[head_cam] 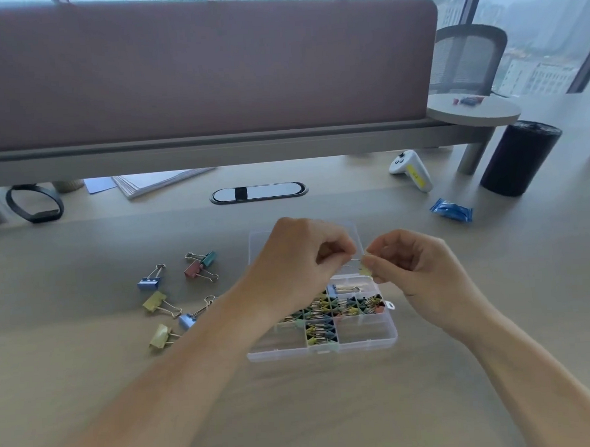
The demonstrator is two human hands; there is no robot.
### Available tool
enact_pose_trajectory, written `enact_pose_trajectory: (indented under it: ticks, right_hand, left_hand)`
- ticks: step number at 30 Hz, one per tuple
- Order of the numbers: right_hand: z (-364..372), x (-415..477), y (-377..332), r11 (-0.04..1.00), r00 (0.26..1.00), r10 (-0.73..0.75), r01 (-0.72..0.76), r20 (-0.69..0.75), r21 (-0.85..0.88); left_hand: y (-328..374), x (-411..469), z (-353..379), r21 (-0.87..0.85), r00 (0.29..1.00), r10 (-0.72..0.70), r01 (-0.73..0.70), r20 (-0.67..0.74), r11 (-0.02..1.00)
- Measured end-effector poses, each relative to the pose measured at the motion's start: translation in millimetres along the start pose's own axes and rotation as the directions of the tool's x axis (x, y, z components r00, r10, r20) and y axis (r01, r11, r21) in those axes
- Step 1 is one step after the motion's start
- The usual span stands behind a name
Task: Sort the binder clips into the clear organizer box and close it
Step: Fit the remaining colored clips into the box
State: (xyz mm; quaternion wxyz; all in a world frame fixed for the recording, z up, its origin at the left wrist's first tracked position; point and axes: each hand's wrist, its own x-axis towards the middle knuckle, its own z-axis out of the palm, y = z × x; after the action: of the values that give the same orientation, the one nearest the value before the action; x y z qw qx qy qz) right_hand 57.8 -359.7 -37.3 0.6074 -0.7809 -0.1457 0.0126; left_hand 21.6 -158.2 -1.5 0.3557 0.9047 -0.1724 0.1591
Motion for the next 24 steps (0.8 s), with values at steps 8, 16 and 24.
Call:
enact_pose_trajectory:
  ticks: [8, 16, 24]
  right_hand:
    - [1.5, -0.8, 3.9, 0.966, 0.998, -0.012, -0.006, -0.067, -0.26]
    - [6.7, -6.3, 4.7, 0.895, 0.979, -0.149, 0.074, -0.139, -0.439]
    - [9.3, -6.9, 8.9, 0.891, 0.977, -0.171, 0.097, -0.13, -0.443]
  left_hand:
    - [-0.3, -5.2, 11.5, 0.071, 0.985, -0.071, 0.061, 0.16, 0.996]
    - [5.4, -1.6, 16.1, 0.326, 0.973, 0.018, -0.095, 0.23, 0.941]
    - [3.2, -3.0, 21.5, 0.365, 0.98, 0.029, -0.101, 0.199, 0.926]
